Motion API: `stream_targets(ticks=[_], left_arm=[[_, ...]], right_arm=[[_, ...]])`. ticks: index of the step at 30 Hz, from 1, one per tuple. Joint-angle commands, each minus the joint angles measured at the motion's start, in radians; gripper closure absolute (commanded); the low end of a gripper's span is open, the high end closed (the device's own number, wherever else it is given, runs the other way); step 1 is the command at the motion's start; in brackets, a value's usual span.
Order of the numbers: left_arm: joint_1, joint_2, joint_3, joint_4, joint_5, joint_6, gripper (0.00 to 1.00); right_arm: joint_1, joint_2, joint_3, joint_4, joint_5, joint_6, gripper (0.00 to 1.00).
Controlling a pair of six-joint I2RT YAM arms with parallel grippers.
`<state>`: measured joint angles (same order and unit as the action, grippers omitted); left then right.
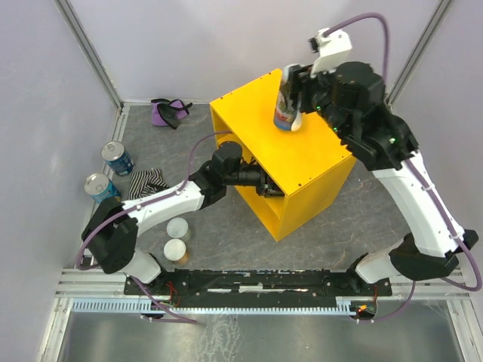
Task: Place and organize the canned foods onto the counter
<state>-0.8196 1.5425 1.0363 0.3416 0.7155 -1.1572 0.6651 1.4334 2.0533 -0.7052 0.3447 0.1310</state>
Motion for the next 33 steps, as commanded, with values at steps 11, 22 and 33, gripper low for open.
stream_targets(ticks=[11, 22, 33], left_arm=[[0.069, -0.279, -0.086, -0.009, -0.096, 0.117, 0.59], [0.098, -0.361, -0.088, -0.100, -0.113, 0.141, 0.56], [0.140, -0.409, -0.089, -0.158, -0.126, 0.150, 0.55]], right_arm=[[0.217, 0.108, 0.122, 0.209, 0.090, -0.139, 0.99], [0.235, 0.041, -0.133, 0.365, 0.128, -0.147, 0.89], [0.235, 0.077, -0.201, 0.489, 0.139, -0.165, 0.90]])
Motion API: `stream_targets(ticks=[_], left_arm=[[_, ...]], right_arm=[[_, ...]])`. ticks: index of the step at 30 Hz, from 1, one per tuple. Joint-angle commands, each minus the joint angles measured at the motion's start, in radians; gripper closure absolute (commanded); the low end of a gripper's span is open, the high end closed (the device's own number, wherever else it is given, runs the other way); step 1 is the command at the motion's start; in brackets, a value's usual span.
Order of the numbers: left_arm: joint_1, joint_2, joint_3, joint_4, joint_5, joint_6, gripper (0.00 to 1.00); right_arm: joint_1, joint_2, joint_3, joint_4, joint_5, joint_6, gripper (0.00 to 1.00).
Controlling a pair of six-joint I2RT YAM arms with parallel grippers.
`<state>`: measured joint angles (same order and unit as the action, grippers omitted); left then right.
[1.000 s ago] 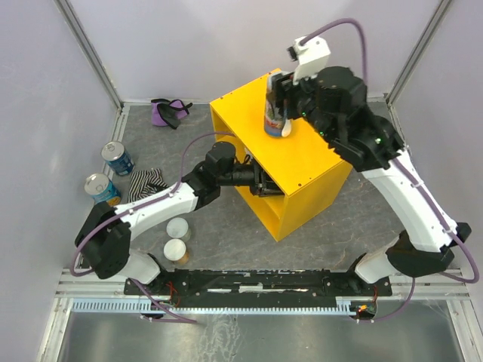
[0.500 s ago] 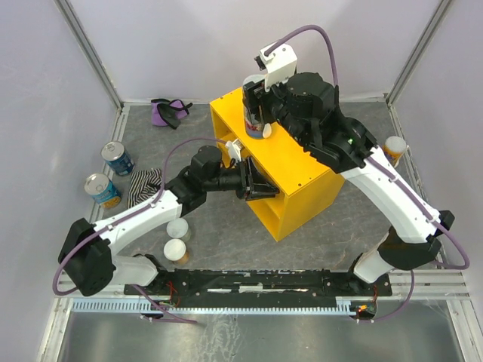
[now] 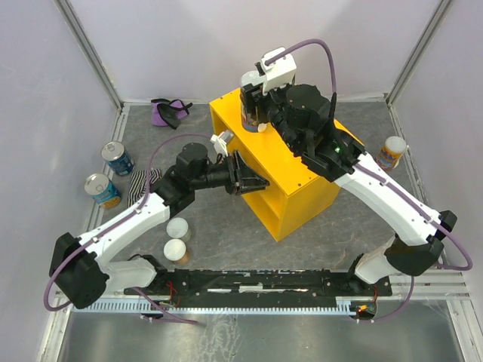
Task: Place and organize the canned foods onto the counter
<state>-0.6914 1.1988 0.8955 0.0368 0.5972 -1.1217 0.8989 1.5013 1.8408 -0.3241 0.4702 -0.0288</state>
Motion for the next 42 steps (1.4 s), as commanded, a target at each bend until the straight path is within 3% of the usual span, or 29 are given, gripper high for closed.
stream_targets(ticks=[1, 21, 27, 30, 34, 37, 39, 42], left_arm=[[0.013, -0.070, 0.054, 0.141, -0.009, 0.115, 0.55], [0.041, -0.196, 0.014, 0.058, -0.107, 0.132, 0.54], [0.050, -0.212, 0.011, 0.048, -0.128, 0.134, 0.52], [0.055, -0.212, 0.017, 0.042, -0.132, 0.137, 0.51], [0.059, -0.210, 0.028, 0.035, -0.136, 0.145, 0.49], [0.064, -0.209, 0.036, 0.035, -0.136, 0.145, 0.47], [0.065, -0.208, 0.041, 0.036, -0.139, 0.146, 0.45], [0.066, -0.202, 0.047, 0.050, -0.137, 0.137, 0.43]], right_arm=[[0.001, 0.016, 0.017, 0.109, 0.014, -0.004, 0.89], [-0.010, 0.177, 0.194, 0.052, -0.025, 0.021, 0.88], [-0.021, 0.182, 0.193, 0.039, -0.023, 0.028, 0.82], [-0.024, 0.182, 0.195, 0.027, -0.023, 0.032, 0.69], [-0.028, 0.179, 0.206, -0.001, -0.026, 0.048, 0.33], [-0.028, 0.174, 0.212, -0.016, -0.022, 0.060, 0.15], [-0.028, 0.167, 0.215, -0.027, -0.024, 0.067, 0.06], [-0.028, 0.157, 0.220, -0.045, -0.027, 0.077, 0.02]])
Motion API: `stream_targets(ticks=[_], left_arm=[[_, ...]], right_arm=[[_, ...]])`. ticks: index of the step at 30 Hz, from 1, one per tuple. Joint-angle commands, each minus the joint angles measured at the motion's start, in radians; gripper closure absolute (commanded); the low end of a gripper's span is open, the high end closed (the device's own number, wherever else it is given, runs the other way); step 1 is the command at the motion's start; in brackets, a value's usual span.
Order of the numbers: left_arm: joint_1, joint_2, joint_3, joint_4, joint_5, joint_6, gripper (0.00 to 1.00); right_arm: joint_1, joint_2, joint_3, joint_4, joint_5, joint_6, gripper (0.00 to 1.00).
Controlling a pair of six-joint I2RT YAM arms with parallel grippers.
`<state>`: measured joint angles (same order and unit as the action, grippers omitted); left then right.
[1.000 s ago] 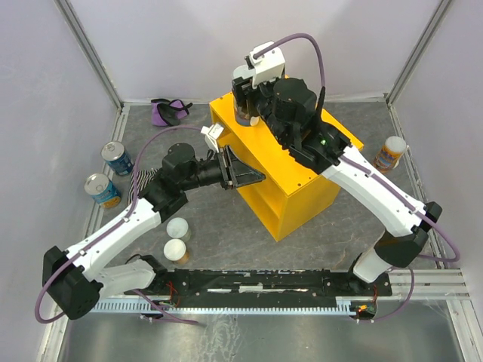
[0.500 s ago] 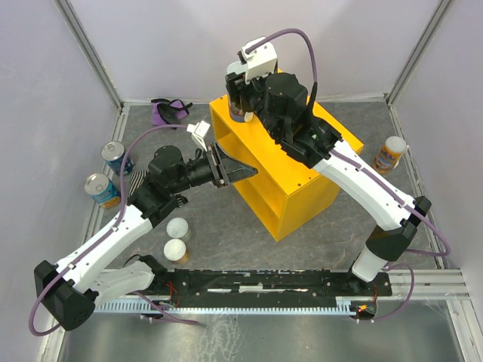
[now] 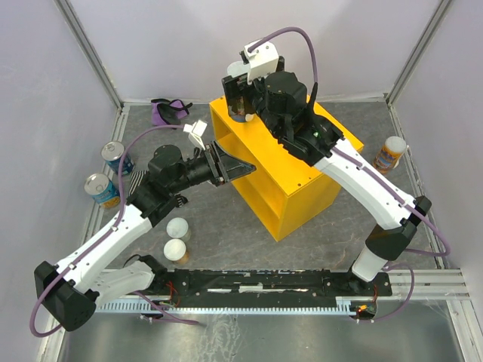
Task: Place and organize the canned foods onto the counter
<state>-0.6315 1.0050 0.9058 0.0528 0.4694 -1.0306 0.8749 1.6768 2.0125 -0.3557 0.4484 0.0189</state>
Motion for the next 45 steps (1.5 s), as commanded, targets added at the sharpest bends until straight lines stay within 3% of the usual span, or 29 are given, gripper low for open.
stream_targets(ticks=[1, 12, 14, 18, 20, 27, 36, 45], left_arm=[[0.006, -0.005, 0.041, 0.041, -0.010, 0.042, 0.43], [0.007, 0.067, 0.078, 0.144, -0.010, -0.007, 0.39], [0.007, 0.075, 0.082, 0.147, -0.020, -0.010, 0.30], [0.007, 0.096, 0.082, 0.157, -0.033, -0.018, 0.29], [0.007, 0.110, 0.082, 0.171, -0.040, -0.027, 0.24], [0.006, 0.152, 0.088, 0.211, -0.089, -0.040, 0.24], [0.006, 0.181, 0.096, 0.246, -0.166, -0.032, 0.35], [0.006, 0.195, 0.082, 0.255, -0.178, -0.022, 0.58]], right_arm=[[-0.004, -0.023, 0.045, -0.014, -0.006, 0.031, 0.00], [-0.004, -0.125, -0.007, -0.030, -0.013, 0.068, 0.01], [-0.004, -0.146, -0.014, -0.040, -0.008, 0.071, 0.01], [-0.004, -0.190, -0.038, -0.052, 0.007, 0.076, 0.01], [-0.004, -0.213, -0.049, -0.060, 0.016, 0.076, 0.01], [-0.004, -0.297, -0.093, -0.090, 0.073, 0.075, 0.00], [-0.006, -0.387, -0.160, -0.088, 0.272, 0.036, 0.12], [-0.116, -0.408, -0.170, -0.133, 0.366, 0.065, 0.20]])
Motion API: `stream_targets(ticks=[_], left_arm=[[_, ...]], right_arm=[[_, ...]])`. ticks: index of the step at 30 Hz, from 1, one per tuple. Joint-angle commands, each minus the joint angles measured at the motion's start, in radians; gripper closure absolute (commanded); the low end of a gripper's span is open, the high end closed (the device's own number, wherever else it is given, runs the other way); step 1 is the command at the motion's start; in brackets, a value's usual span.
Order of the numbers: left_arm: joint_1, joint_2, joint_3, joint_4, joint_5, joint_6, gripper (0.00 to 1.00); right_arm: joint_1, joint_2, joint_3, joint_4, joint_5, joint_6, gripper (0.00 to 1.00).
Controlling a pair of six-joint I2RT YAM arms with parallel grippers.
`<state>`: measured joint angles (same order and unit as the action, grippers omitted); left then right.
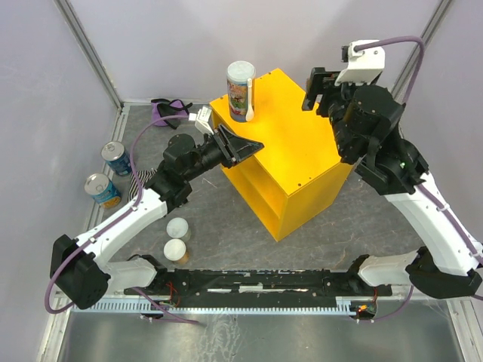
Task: Place and organize the canned foods onto the counter
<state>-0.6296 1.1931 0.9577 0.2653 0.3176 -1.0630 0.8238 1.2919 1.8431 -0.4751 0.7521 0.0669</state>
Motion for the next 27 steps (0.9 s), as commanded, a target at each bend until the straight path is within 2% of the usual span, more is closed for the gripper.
stream_targets(ticks=[1, 6, 8, 20, 27], left_arm=[[0.005, 0.004, 0.030, 0.038, -0.029, 0.015, 0.61], [0.005, -0.014, 0.026, 0.015, -0.057, 0.032, 0.75], [0.008, -0.020, 0.026, 0.007, -0.065, 0.037, 0.77], [0.073, -0.149, -0.015, -0.096, -0.148, 0.053, 0.83], [0.095, -0.183, 0.004, -0.166, -0.178, 0.076, 0.84]], right_arm=[[-0.095, -0.025, -0.002, -0.023, 0.054, 0.029, 0.20], [-0.288, -0.023, -0.016, -0.076, -0.032, 0.115, 0.20], [-0.326, -0.018, -0.024, -0.082, -0.046, 0.125, 0.20], [-0.615, 0.008, -0.140, -0.094, -0.260, 0.276, 0.19], [-0.683, 0.036, -0.227, -0.064, -0.354, 0.298, 0.17]])
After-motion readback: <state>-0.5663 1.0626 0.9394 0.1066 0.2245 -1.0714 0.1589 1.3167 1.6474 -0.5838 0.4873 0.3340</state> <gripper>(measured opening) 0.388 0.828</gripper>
